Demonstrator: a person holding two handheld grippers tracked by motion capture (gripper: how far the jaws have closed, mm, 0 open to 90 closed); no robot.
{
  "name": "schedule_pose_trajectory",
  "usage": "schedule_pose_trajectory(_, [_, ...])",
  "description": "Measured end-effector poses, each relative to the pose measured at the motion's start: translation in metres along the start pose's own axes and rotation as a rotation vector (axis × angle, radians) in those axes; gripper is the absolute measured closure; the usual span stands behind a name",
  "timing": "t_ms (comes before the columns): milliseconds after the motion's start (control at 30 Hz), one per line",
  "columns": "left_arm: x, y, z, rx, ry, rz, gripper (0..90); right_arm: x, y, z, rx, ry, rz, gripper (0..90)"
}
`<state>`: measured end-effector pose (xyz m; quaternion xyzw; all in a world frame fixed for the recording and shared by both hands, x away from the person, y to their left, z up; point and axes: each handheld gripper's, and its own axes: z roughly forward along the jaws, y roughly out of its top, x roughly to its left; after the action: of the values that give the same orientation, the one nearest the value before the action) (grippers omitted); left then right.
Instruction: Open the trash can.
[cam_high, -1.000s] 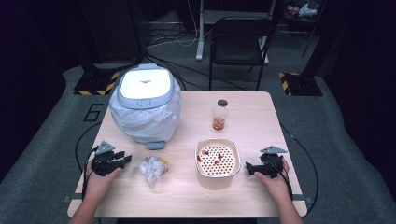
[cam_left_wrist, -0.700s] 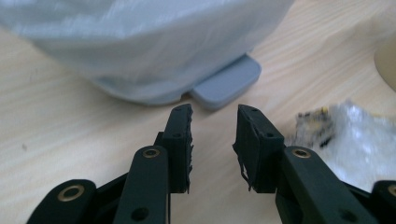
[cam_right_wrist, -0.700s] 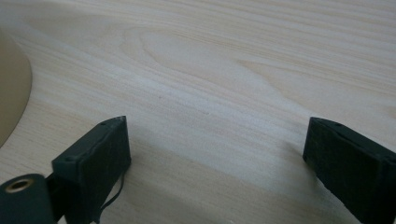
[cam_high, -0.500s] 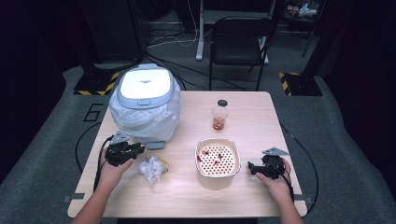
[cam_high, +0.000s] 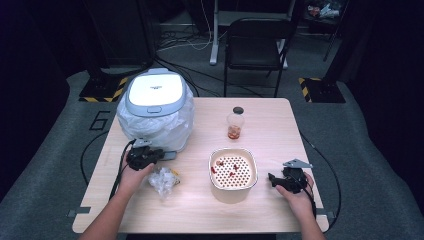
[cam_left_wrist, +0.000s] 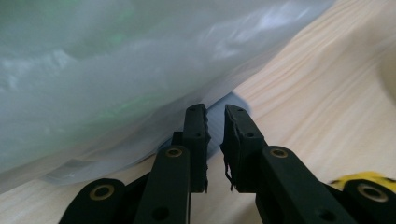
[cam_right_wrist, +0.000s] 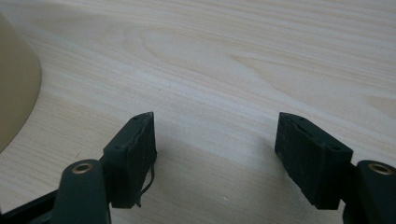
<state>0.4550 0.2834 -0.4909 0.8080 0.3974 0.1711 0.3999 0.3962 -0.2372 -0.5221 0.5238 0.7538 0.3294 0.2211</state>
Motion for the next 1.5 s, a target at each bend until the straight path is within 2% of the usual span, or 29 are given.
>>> schedule_pose_trajectory(33, [0.0, -0.001, 0.002, 0.0, -0.005, -0.004, 80.2, 0.0, 0.0, -0.001, -0.003, 0.001, 0.003, 28.9])
schedule_pose_trajectory(67, [0.002, -0.002, 0.003, 0.02, -0.001, 0.019, 80.3, 0.0, -0.001, -0.002, -0.003, 0.001, 0.001, 28.9])
schedule_pose_trajectory(133, [0.003, -0.003, 0.005, -0.001, -0.015, -0.005, 80.5, 0.001, -0.001, -0.004, -0.002, 0.002, 0.0, 28.8])
schedule_pose_trajectory(233, [0.002, -0.004, 0.008, 0.006, -0.008, -0.001, 84.1, 0.001, -0.002, -0.006, -0.005, 0.002, 0.012, 28.5])
schedule_pose_trajectory(267, [0.001, -0.005, 0.008, 0.01, -0.009, 0.01, 85.2, 0.002, -0.002, -0.007, -0.004, 0.003, 0.02, 28.5])
schedule_pose_trajectory(300, [0.001, -0.004, 0.008, 0.007, 0.004, 0.052, 87.1, 0.001, -0.002, -0.008, -0.006, 0.009, 0.01, 28.5])
schedule_pose_trajectory(333, [0.0, -0.004, 0.008, 0.021, -0.008, 0.064, 90.0, 0.002, -0.002, -0.01, -0.008, 0.01, 0.029, 28.5])
schedule_pose_trajectory(367, [-0.001, -0.005, 0.009, 0.021, 0.009, 0.07, 90.0, 0.002, -0.002, -0.012, -0.01, 0.013, 0.027, 28.5])
schedule_pose_trajectory(400, [0.0, -0.004, 0.009, 0.024, 0.006, 0.083, 90.0, 0.003, -0.001, -0.013, -0.016, 0.014, 0.028, 28.5])
schedule_pose_trajectory(500, [0.0, -0.005, 0.01, 0.01, 0.001, 0.06, 90.0, 0.006, 0.0, -0.018, -0.034, 0.025, 0.023, 28.0])
schedule_pose_trajectory(600, [0.001, -0.006, 0.01, 0.021, -0.012, 0.046, 90.0, 0.008, 0.002, -0.023, -0.039, 0.015, 0.017, 27.4])
schedule_pose_trajectory(667, [0.002, -0.006, 0.011, 0.027, -0.012, 0.043, 90.0, 0.009, 0.004, -0.028, -0.054, 0.027, 0.017, 27.4])
schedule_pose_trajectory(700, [0.001, -0.006, 0.012, 0.014, -0.002, 0.041, 90.0, 0.01, 0.005, -0.03, -0.063, 0.026, 0.017, 27.4])
schedule_pose_trajectory(833, [0.001, -0.007, 0.014, 0.035, 0.004, 0.041, 90.0, 0.012, 0.01, -0.039, -0.083, 0.037, 0.019, 27.5])
schedule_pose_trajectory(867, [0.001, -0.008, 0.015, 0.027, -0.016, 0.007, 90.0, 0.012, 0.011, -0.041, -0.088, 0.041, 0.018, 27.4])
schedule_pose_trajectory(900, [0.001, -0.009, 0.016, 0.032, -0.016, -0.006, 90.0, 0.013, 0.013, -0.044, -0.088, 0.043, 0.013, 27.4])
schedule_pose_trajectory(933, [-0.001, -0.011, 0.018, 0.026, -0.022, -0.053, 90.0, 0.014, 0.014, -0.047, -0.093, 0.042, 0.007, 27.4])
schedule_pose_trajectory(1000, [0.0, -0.011, 0.019, 0.047, -0.022, -0.028, 90.0, 0.016, 0.019, -0.054, -0.101, 0.043, 0.005, 27.4])
schedule_pose_trajectory(1067, [0.0, -0.012, 0.021, 0.047, -0.018, -0.012, 90.0, 0.017, 0.024, -0.06, -0.115, 0.057, 0.008, 27.4])
schedule_pose_trajectory(1167, [0.0, -0.013, 0.022, 0.031, -0.036, -0.061, 90.0, 0.019, 0.033, -0.07, -0.136, 0.079, 0.015, 26.5])
schedule_pose_trajectory(1200, [0.0, -0.013, 0.022, 0.03, -0.037, -0.066, 90.0, 0.02, 0.036, -0.074, -0.141, 0.09, 0.016, 26.5])
schedule_pose_trajectory(1233, [0.001, -0.012, 0.021, 0.038, -0.03, -0.046, 90.0, 0.021, 0.039, -0.077, -0.154, 0.097, 0.015, 26.4])
schedule_pose_trajectory(1300, [0.001, -0.012, 0.021, 0.038, -0.027, -0.041, 90.0, 0.023, 0.046, -0.084, -0.171, 0.112, -0.002, 26.4])
schedule_pose_trajectory(1400, [0.001, -0.013, 0.022, 0.028, -0.042, -0.082, 90.0, 0.032, 0.059, -0.096, -0.192, 0.121, -0.023, 26.4])
schedule_pose_trajectory(1500, [0.002, -0.013, 0.022, 0.021, -0.045, -0.086, 90.0, 0.043, 0.072, -0.106, -0.217, 0.156, -0.049, 24.9])
